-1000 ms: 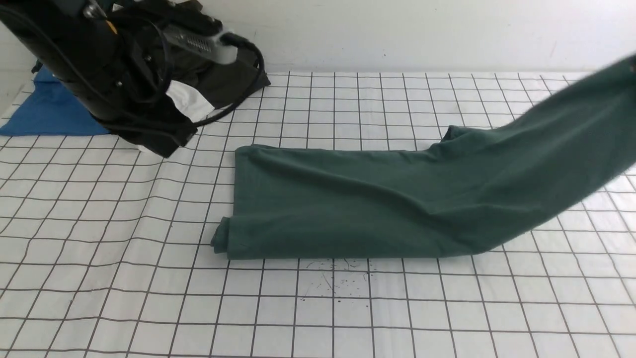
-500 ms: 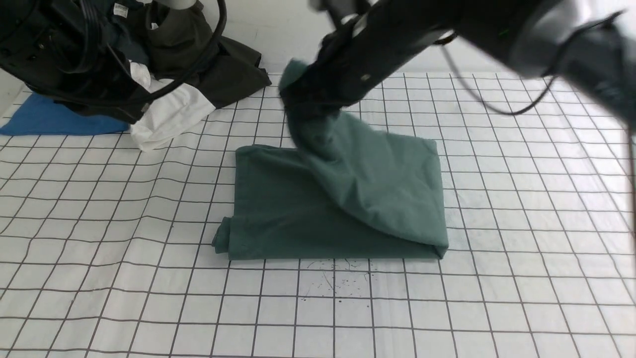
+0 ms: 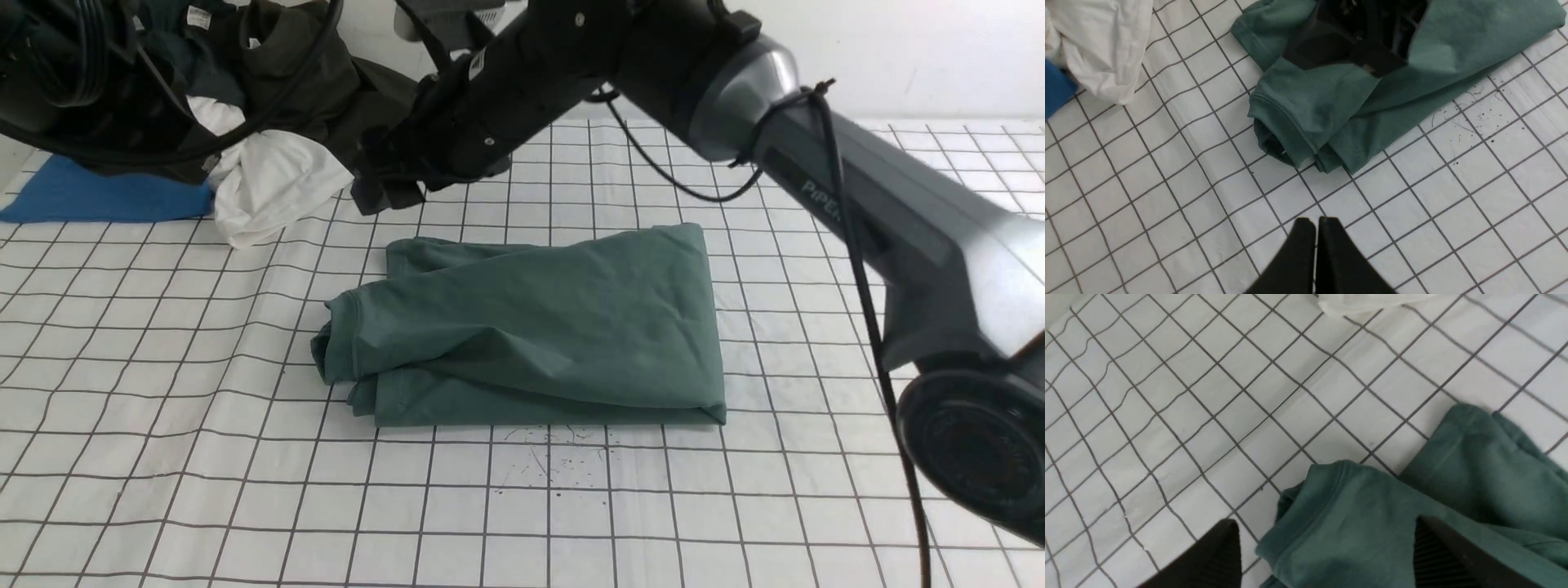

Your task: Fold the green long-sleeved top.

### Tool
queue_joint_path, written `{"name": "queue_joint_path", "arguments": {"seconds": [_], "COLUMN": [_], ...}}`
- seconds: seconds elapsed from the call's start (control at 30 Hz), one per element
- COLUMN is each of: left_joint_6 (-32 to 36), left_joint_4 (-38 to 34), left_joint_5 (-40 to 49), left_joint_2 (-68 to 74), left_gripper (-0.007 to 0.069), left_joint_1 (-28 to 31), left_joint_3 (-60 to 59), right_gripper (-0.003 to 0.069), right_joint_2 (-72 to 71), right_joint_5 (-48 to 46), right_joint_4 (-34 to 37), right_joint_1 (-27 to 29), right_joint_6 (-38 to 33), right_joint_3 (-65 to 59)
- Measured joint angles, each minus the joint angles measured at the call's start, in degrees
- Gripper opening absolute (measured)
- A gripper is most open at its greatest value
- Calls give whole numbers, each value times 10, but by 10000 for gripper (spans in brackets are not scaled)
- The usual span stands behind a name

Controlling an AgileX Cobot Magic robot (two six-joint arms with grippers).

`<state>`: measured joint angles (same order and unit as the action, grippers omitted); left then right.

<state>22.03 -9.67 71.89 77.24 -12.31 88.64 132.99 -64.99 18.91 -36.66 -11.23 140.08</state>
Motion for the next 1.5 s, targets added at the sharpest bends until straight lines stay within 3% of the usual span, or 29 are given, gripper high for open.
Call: {"name": "queue_joint_path", "arguments": {"seconds": [0.07,0.13,0.27,0.33,0.4,0.43,0.53,0.87,1.0,1.17,1.33,1.5], "left_joint_6": [0,0,0,0,0,0,0,-2,-16,-46,-87,-127], "left_joint_4": [-5,-16,-29,-29,-29,-27,-26,-8,4,25,30,30], "left_joint_5": [0,0,0,0,0,0,0,-42,-82,-122,-154,-236], "left_joint_2": [0,0,0,-1,-1,-5,-14,-127,-202,-337,-435,-543], "left_gripper": [-8,-8,-8,-8,-8,-8,-8,-8,-8,-8,-8,-8], "left_joint_1": [0,0,0,0,0,0,0,0,0,0,0,0], "left_joint_3": [0,0,0,-2,-5,-15,-39,-135,-184,-342,-463,-580], "right_gripper": [547,501,325,182,123,41,-1,-11,-13,-15,-15,-15], "right_joint_2": [-1,-2,24,60,79,111,147,70,-16,-177,-306,-470], "right_joint_5": [-35,-62,-68,-68,-67,-67,-67,-68,-68,-70,-71,-77], "right_joint_4": [-37,-88,-109,-100,-94,-83,-61,-27,-35,-47,-97,-140], "right_joint_1": [2,4,4,3,1,-3,-13,-36,-22,22,44,46], "right_joint_6": [1,6,29,32,32,32,32,8,-1,-11,-27,-35], "right_joint_3": [16,21,25,25,25,24,23,23,23,4,-100,-311]}}
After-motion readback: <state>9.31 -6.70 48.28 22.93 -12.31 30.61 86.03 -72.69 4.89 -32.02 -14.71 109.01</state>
